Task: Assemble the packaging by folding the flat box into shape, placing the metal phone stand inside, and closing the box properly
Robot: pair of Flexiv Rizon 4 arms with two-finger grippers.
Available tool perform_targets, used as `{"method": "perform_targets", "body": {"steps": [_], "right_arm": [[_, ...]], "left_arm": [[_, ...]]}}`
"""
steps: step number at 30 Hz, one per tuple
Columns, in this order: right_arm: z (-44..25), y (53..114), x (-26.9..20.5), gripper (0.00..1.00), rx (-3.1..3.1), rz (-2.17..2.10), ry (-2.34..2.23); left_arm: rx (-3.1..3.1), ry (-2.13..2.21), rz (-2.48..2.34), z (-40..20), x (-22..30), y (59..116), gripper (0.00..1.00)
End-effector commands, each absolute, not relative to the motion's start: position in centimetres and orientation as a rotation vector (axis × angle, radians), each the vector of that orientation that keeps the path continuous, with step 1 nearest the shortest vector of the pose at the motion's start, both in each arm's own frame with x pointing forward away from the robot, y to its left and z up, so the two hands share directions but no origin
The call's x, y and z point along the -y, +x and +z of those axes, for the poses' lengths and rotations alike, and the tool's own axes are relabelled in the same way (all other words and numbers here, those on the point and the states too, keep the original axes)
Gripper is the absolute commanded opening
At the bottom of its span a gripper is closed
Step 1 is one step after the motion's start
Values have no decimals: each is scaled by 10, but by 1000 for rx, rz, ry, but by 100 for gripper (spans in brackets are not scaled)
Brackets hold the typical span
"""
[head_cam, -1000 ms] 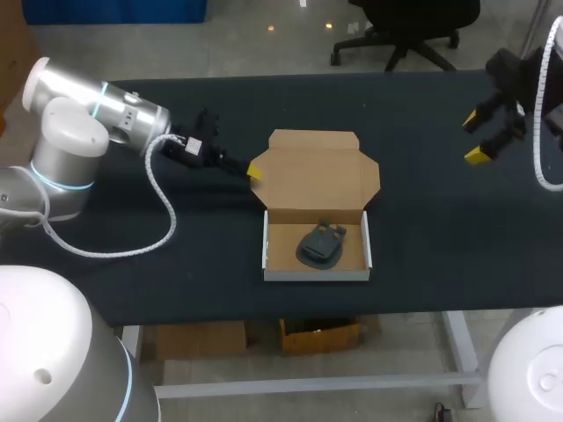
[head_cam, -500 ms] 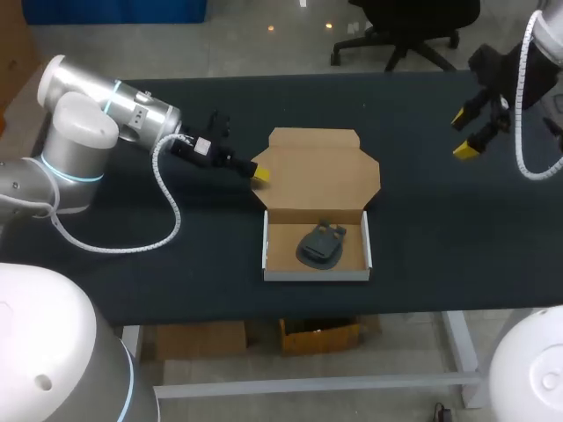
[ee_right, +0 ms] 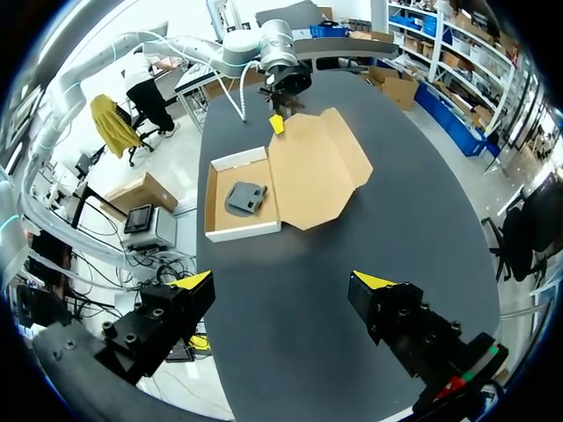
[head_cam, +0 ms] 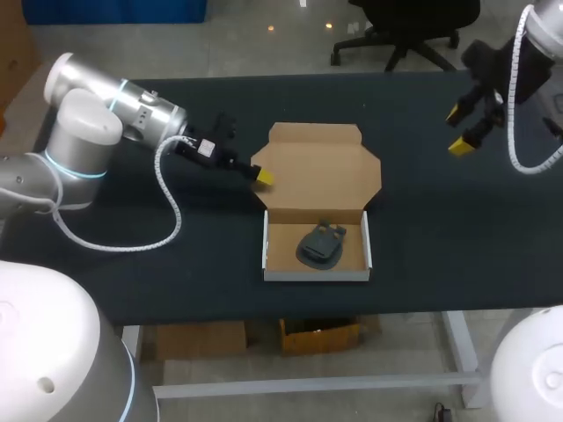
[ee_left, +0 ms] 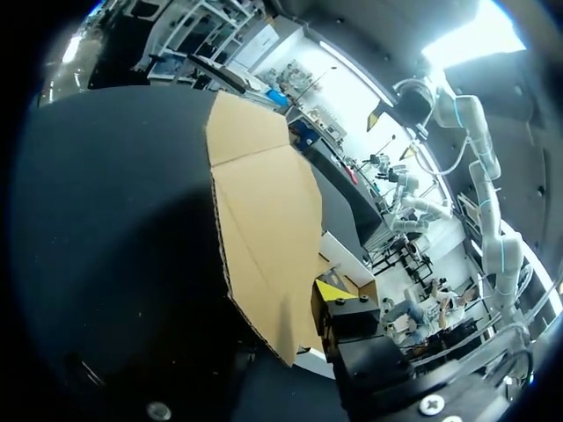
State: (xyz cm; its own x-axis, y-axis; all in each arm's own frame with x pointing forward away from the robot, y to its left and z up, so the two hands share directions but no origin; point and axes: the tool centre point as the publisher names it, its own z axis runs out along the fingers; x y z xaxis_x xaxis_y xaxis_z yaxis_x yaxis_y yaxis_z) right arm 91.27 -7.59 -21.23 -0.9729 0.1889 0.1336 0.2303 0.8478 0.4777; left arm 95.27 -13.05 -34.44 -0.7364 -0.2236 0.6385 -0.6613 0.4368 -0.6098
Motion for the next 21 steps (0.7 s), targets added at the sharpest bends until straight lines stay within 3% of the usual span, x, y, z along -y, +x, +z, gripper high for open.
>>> {"method": "perform_targets", "body": {"steps": [1, 21], "right_arm": [[-210, 917, 71, 100, 2937, -760, -329], [-208, 918, 62, 100, 2940, -749, -310]], "left_arm": [[2225, 726, 1251, -344, 133, 952, 33], [2269, 637, 1296, -338, 144, 944, 25]]}}
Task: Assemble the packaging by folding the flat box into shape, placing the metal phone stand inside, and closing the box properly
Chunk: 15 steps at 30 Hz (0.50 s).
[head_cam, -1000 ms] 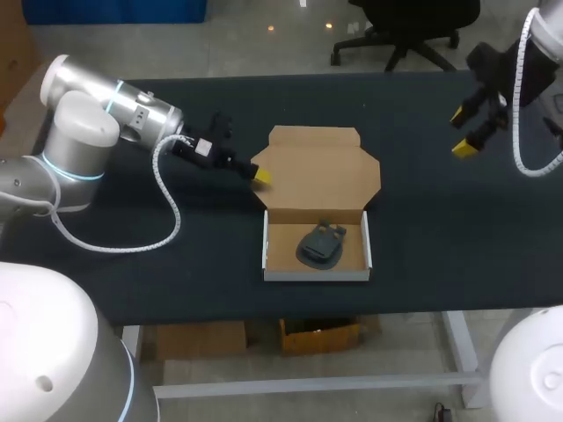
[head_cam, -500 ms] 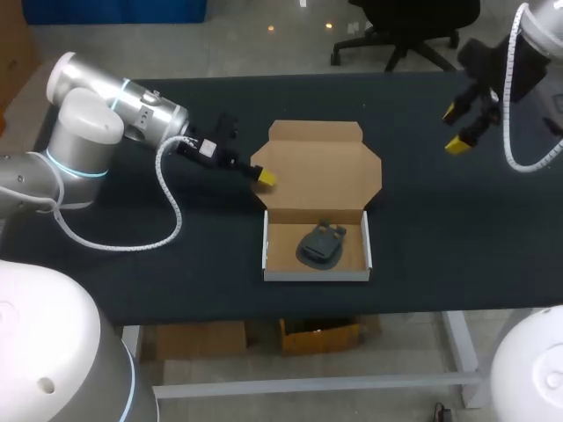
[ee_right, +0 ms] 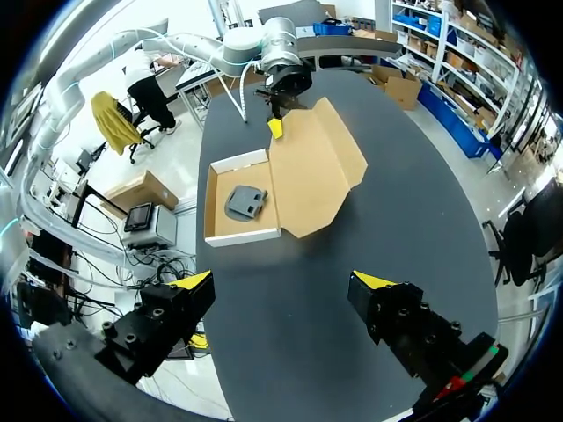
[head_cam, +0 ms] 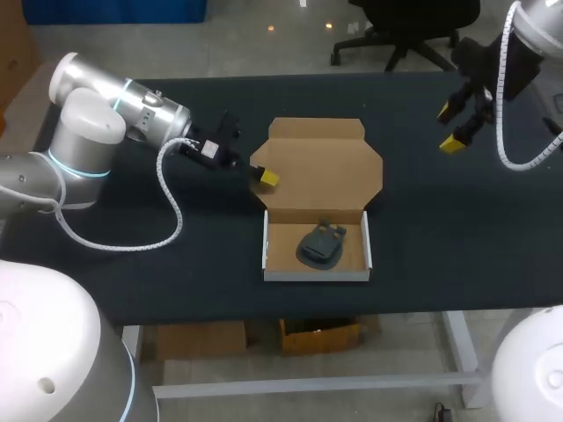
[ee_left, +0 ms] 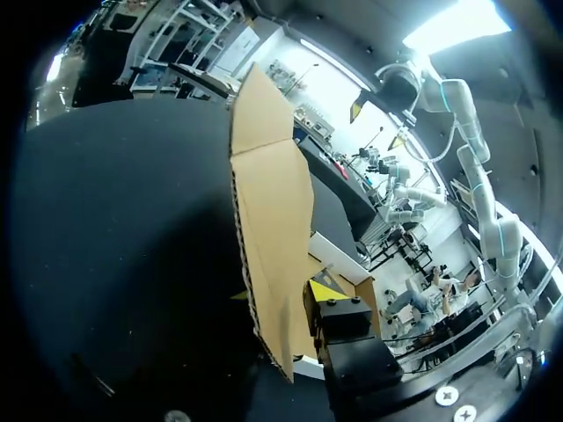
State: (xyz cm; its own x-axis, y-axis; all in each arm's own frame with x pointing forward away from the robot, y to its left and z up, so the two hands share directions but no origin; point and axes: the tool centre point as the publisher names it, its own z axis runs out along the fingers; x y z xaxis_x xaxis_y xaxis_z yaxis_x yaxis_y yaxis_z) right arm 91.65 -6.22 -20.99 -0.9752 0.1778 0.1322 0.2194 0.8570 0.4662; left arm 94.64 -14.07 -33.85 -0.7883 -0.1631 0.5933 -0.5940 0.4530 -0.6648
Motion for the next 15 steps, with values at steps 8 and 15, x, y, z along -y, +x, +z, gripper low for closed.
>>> {"method": "perform_targets", "body": {"steps": [8, 15], "right_arm": [[-208, 918, 62, 100, 2939, -750, -312], [-208, 918, 62, 100, 2938, -751, -313]], "left_arm": [[2276, 625, 1304, -339, 148, 944, 14], [2276, 603, 1317, -337, 149, 944, 14]]}}
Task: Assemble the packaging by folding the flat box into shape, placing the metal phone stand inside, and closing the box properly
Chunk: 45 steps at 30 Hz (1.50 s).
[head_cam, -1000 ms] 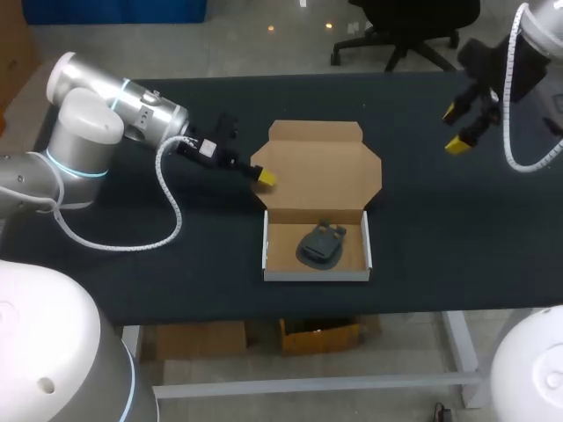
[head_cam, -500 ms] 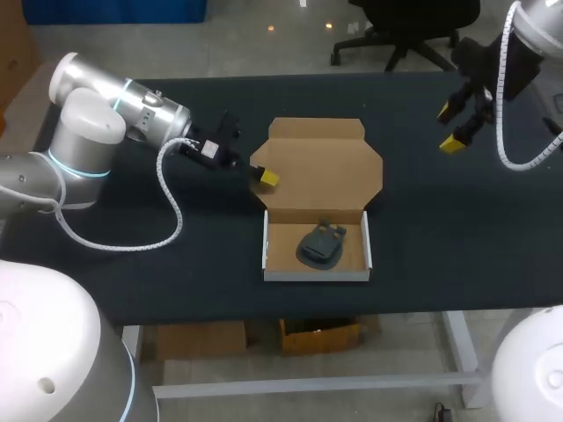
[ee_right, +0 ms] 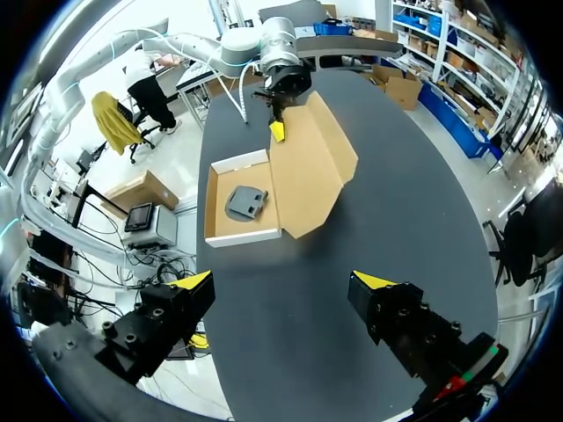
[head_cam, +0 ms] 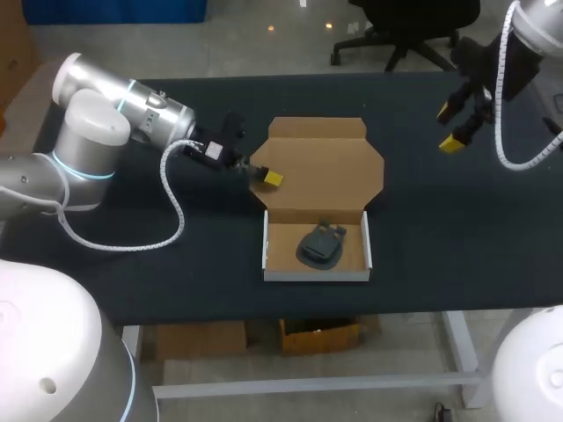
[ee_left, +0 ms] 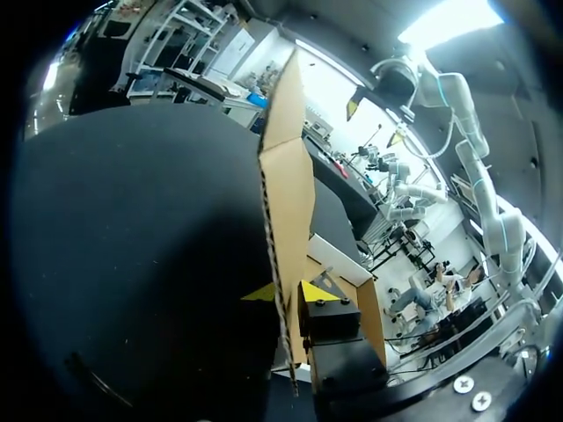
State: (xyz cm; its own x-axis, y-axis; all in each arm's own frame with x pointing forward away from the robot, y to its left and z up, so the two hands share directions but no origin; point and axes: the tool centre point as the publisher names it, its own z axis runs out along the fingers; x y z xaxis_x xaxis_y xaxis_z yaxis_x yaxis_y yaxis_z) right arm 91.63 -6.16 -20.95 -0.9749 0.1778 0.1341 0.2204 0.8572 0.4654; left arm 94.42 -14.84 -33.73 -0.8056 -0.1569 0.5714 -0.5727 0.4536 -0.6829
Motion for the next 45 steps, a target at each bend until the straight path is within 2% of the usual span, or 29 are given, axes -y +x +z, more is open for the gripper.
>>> {"method": "perform_targets", "body": {"steps": [1, 8, 14, 45], "right_arm": [[-208, 918, 62, 100, 2938, -751, -313], [-207, 918, 62, 100, 2939, -751, -314], [-206, 917, 62, 100, 2939, -751, -314], [-188, 916, 46, 100, 3020, -731, -311]], "left_arm": [[2277, 594, 1320, -337, 149, 944, 15], [2296, 541, 1339, -336, 147, 941, 4], [2310, 510, 1347, -335, 147, 940, 0], [2353, 350, 1369, -332, 148, 933, 0]]}}
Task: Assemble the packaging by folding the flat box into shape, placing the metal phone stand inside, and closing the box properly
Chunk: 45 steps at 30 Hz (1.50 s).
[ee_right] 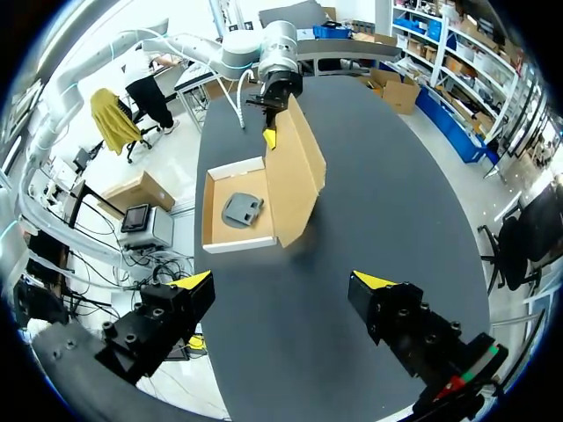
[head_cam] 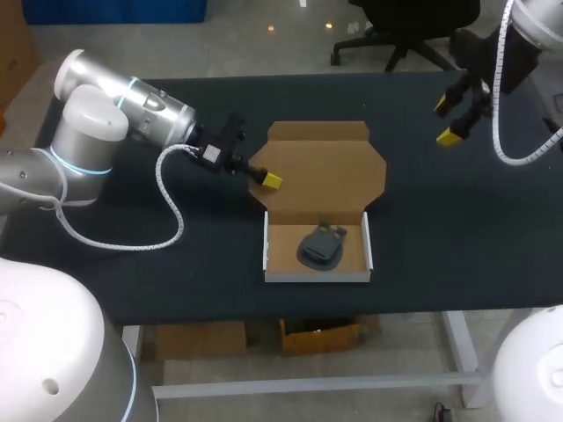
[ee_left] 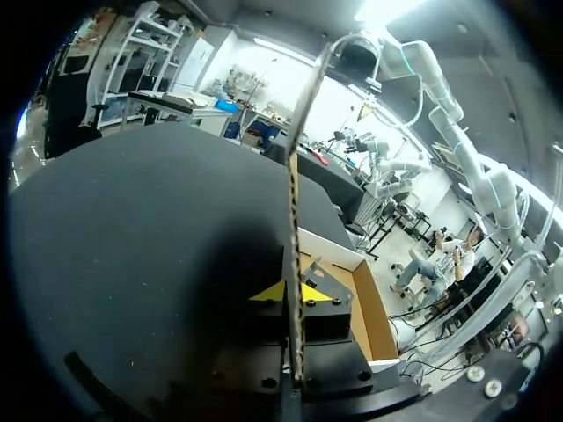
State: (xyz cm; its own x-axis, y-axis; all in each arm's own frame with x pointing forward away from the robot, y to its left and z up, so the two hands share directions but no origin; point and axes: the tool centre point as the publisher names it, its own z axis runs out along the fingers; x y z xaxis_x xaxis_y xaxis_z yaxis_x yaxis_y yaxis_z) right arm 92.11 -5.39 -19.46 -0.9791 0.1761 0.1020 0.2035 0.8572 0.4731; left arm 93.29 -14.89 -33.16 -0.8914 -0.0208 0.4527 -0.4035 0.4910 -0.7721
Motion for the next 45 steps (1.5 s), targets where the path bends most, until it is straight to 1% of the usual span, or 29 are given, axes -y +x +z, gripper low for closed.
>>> {"method": "perform_targets", "body": {"steps": [1, 17, 26, 45], "right_arm": [[-187, 917, 43, 100, 3034, -729, -309], [-185, 943, 1, 100, 3093, -606, -338], [-182, 948, -4, 100, 3096, -597, -321], [-183, 950, -15, 100, 3085, -602, -286]], "left_arm": [[2353, 350, 1369, -332, 148, 933, 0], [2353, 350, 1369, -332, 148, 933, 0], [2353, 350, 1369, -332, 148, 933, 0], [2547, 161, 1526, -320, 143, 911, 0]]}}
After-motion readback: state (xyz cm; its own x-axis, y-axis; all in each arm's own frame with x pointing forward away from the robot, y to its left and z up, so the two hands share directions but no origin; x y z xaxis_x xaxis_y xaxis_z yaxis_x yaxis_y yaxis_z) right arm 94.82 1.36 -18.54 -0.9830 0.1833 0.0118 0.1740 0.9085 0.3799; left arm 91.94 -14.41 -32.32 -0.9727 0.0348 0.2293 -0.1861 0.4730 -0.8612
